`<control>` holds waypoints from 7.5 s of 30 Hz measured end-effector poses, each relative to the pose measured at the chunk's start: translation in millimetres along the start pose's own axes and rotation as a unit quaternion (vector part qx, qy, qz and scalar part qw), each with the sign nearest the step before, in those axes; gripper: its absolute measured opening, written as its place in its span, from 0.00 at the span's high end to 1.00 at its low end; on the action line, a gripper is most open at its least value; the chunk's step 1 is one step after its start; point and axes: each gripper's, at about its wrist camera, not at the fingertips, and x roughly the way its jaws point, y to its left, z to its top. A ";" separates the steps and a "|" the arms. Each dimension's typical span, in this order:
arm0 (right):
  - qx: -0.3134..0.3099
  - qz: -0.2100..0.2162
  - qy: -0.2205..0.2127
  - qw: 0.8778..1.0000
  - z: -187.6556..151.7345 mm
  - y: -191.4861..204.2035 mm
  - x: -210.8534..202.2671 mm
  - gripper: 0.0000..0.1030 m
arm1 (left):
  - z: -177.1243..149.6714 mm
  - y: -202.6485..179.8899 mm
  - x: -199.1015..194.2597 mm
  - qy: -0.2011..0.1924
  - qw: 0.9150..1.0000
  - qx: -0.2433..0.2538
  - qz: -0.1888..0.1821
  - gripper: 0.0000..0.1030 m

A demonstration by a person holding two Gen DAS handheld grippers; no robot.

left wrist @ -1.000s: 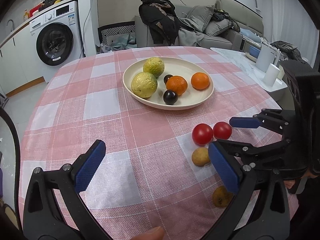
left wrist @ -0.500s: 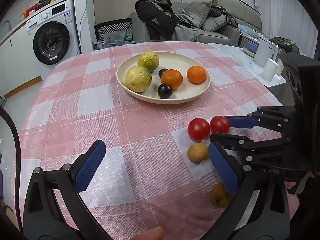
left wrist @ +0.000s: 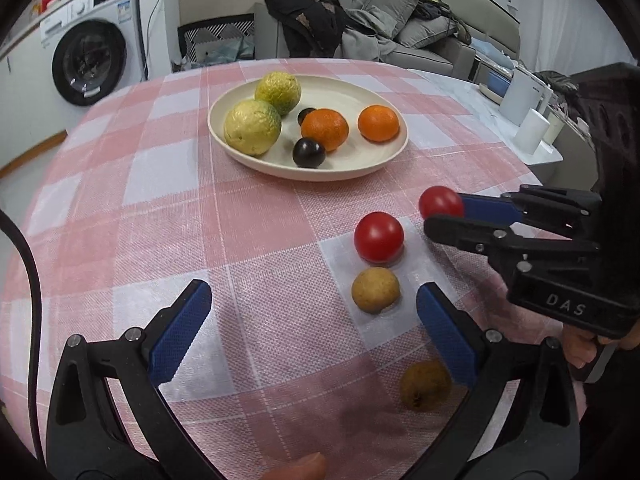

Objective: Organize fruits
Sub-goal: 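Grasp a red tomato with the right gripper while the left gripper grasps a small brown fruit, then carry the tomato and brown fruit over the cream plate and release both, then move both open grippers back toward the last tomato and brown fruit, then grasp the last red tomato with the right gripper while the left gripper grasps the brown fruit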

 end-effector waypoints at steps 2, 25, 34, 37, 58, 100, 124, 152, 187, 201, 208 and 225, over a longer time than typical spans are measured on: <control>0.003 -0.001 -0.004 1.000 1.3 -1.6 -2.3 0.73 | -0.7 -0.4 3.8 0.007 1.000 -0.009 -0.003 0.01; 0.007 -0.001 -0.009 1.000 3.1 -3.8 -5.7 0.73 | -5.5 -16.1 4.1 0.008 0.997 0.007 -0.071 0.77; 0.012 -0.002 -0.013 1.000 3.1 -6.2 -7.0 0.73 | -4.3 -22.5 -11.3 -0.024 0.997 0.026 -0.071 0.77; 0.014 -0.003 -0.018 1.000 3.3 -7.5 -8.9 0.73 | -2.6 -17.3 -16.1 -0.035 0.997 0.019 -0.068 0.77; 0.022 -0.007 -0.067 0.997 14.2 -5.7 -23.7 0.73 | 26.7 27.5 -39.1 -0.106 0.994 -0.031 -0.009 0.77; 0.074 0.006 -0.053 0.996 52.7 -33.2 21.8 0.73 | 98.5 43.6 61.6 -0.062 0.997 -0.017 0.042 0.77; 0.091 -0.027 -0.067 0.993 44.7 -48.3 -1.9 0.27 | 79.9 28.0 8.0 -0.102 0.993 0.021 0.059 0.17; 0.019 -0.030 -0.028 0.999 -8.5 -8.9 -39.2 0.00 | -11.0 -0.7 -67.0 -0.091 0.994 0.036 0.040 0.01; -0.008 -0.040 0.005 0.999 -13.6 -4.2 -32.8 0.00 | -49.0 -56.2 -27.8 0.051 0.982 0.170 -0.070 0.56; 0.001 -0.042 0.013 0.999 -15.6 -7.3 -25.5 0.00 | -37.6 -37.6 -40.1 0.011 0.987 0.137 -0.080 0.77; 0.015 -0.041 0.023 0.999 -17.6 -5.9 -15.5 0.00 | -24.6 -17.4 -43.5 -0.013 0.994 0.096 -0.059 0.77; -0.039 -0.024 0.035 0.998 0.5 42.9 27.1 0.29 | -11.7 36.2 -49.4 -0.043 0.999 0.006 -0.023 0.77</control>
